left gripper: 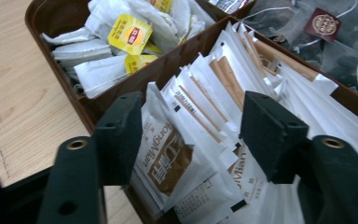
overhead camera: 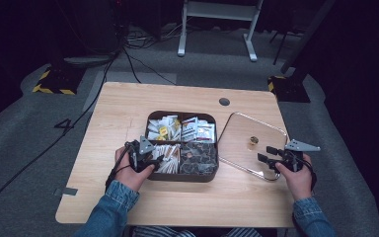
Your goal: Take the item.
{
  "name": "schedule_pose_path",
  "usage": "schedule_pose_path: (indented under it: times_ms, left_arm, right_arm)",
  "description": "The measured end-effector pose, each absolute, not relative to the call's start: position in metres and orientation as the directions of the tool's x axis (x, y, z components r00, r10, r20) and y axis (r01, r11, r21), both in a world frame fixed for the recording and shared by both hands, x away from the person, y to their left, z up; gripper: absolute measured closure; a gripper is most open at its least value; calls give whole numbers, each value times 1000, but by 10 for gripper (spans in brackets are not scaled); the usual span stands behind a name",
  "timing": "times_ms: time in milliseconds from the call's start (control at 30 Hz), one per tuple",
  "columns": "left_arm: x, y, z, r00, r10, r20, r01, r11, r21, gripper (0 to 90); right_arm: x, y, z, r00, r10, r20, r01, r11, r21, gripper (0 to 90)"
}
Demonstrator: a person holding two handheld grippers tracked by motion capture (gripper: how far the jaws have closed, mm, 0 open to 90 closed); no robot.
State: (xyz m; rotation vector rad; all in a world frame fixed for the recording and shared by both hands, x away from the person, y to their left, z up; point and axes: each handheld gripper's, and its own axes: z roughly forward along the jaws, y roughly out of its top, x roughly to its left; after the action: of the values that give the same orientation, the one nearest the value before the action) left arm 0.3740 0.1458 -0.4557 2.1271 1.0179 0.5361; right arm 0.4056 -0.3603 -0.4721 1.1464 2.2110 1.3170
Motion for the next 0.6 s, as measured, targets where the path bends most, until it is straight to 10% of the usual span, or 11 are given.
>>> schedule_pose_path:
  times_ms: [133,600]
  left_arm:
    - [377,150,-459,582,809,76,548,-460,699,696]
    - [378,158,-458,579,815,25,583,-435,686,872]
  right_arm:
    - [405,-360,-473,-622,775,115,478,259,839,411]
    - [405,-358,-474,-628,771,110,474,266,839,410]
